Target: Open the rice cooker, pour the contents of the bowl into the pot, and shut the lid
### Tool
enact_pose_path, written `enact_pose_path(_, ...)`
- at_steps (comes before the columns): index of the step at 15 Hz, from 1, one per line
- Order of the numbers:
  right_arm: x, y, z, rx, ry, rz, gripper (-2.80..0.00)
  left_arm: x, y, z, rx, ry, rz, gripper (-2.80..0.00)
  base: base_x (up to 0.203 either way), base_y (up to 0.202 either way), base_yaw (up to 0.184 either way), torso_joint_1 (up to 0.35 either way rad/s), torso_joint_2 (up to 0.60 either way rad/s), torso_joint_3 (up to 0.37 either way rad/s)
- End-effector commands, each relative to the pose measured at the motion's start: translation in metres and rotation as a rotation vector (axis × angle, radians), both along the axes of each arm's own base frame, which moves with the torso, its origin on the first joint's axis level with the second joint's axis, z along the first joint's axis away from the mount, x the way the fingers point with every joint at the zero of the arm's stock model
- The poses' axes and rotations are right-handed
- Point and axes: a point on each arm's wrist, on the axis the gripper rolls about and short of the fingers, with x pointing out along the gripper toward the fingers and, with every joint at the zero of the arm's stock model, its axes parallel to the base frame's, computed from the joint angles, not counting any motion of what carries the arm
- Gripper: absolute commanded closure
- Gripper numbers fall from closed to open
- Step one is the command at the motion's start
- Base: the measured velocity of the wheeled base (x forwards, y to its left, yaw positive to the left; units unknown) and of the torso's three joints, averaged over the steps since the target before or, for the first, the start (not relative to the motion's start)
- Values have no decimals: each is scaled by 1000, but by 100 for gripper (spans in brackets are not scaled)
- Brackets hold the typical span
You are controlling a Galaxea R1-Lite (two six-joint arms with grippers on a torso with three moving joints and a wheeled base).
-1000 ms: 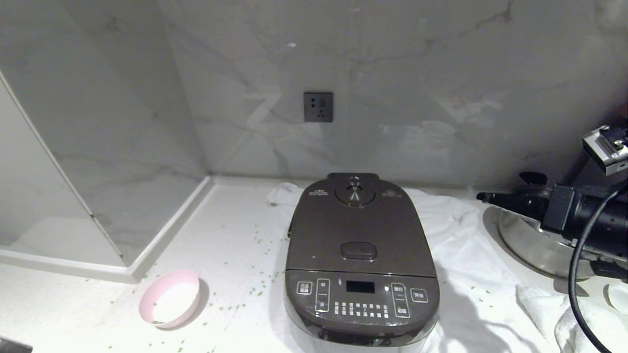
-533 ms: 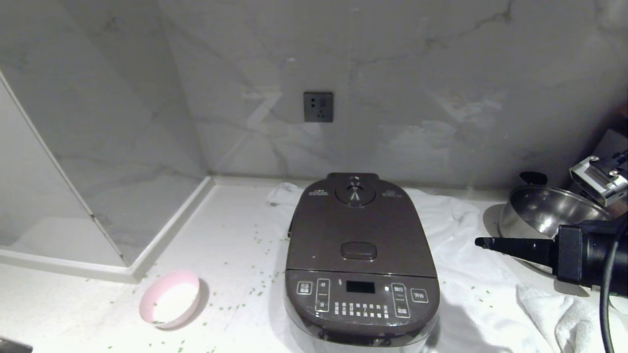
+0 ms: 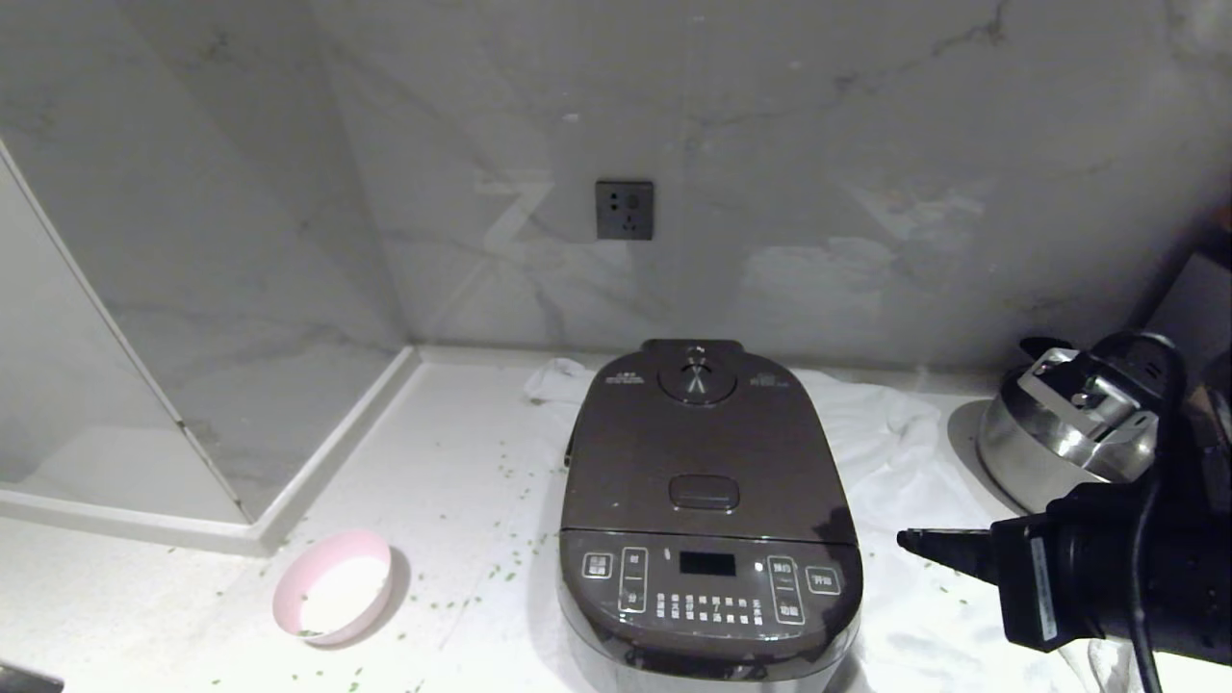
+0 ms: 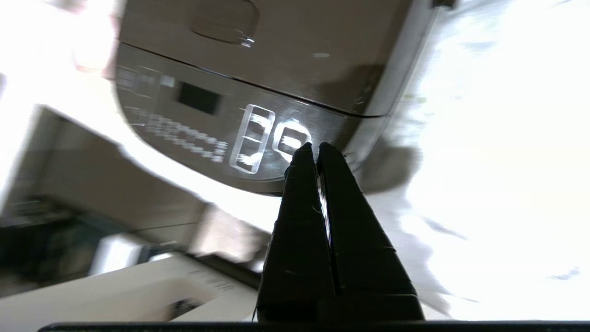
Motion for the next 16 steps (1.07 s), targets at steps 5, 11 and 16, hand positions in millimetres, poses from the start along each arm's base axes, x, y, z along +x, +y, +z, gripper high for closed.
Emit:
enact_pose_path(5, -1, 27, -9, -138, -1, -79, 0, 0, 0, -1, 1, 6, 0, 0, 0, 0, 0, 0, 0, 0)
enact_pose_path(11, -3, 48, -10, -103, -24, -8, 0, 0, 0, -1, 1, 8, 3, 0, 0, 0, 0, 0, 0, 0)
enact_pose_path(16, 2, 52, -36, -99, 94, -28, 0, 0, 0, -1, 1, 8, 3, 0, 0, 0, 0, 0, 0, 0)
